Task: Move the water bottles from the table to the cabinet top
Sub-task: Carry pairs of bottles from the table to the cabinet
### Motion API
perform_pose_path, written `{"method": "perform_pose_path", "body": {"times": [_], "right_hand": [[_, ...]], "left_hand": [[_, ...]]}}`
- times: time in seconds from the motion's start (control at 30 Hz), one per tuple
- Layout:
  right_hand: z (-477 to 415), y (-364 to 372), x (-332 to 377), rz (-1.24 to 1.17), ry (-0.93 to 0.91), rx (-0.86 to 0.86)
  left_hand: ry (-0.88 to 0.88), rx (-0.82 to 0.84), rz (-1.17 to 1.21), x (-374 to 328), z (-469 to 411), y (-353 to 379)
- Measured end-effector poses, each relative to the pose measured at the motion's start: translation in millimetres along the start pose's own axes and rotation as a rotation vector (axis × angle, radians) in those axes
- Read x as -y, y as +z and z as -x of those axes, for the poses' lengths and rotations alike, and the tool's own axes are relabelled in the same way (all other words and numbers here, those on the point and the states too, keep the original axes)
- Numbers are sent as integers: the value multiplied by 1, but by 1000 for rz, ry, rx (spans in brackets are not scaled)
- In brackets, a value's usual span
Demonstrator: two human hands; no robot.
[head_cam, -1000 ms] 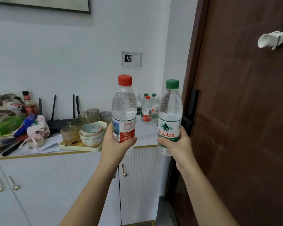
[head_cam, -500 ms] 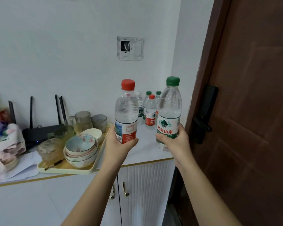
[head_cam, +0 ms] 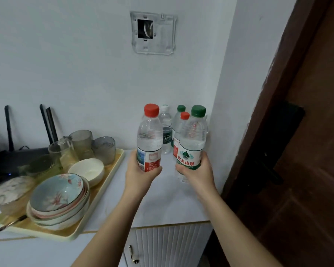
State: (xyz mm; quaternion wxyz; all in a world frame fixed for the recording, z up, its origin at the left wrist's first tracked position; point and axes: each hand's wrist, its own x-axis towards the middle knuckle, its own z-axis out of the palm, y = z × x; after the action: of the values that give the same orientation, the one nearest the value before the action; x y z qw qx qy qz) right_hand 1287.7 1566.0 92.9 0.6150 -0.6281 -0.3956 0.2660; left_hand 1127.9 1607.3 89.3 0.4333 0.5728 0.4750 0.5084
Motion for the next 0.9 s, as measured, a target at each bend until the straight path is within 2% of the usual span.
{"method": "perform_pose_path", "body": {"times": [0.4,0.9], "right_hand": [[-39,24,-75,139,89,18],[-65,51,-91,147,63,53]], "left_hand": [[-137,-1,-41,57,-36,30],[-155,98,-56,92,-69,28]]}}
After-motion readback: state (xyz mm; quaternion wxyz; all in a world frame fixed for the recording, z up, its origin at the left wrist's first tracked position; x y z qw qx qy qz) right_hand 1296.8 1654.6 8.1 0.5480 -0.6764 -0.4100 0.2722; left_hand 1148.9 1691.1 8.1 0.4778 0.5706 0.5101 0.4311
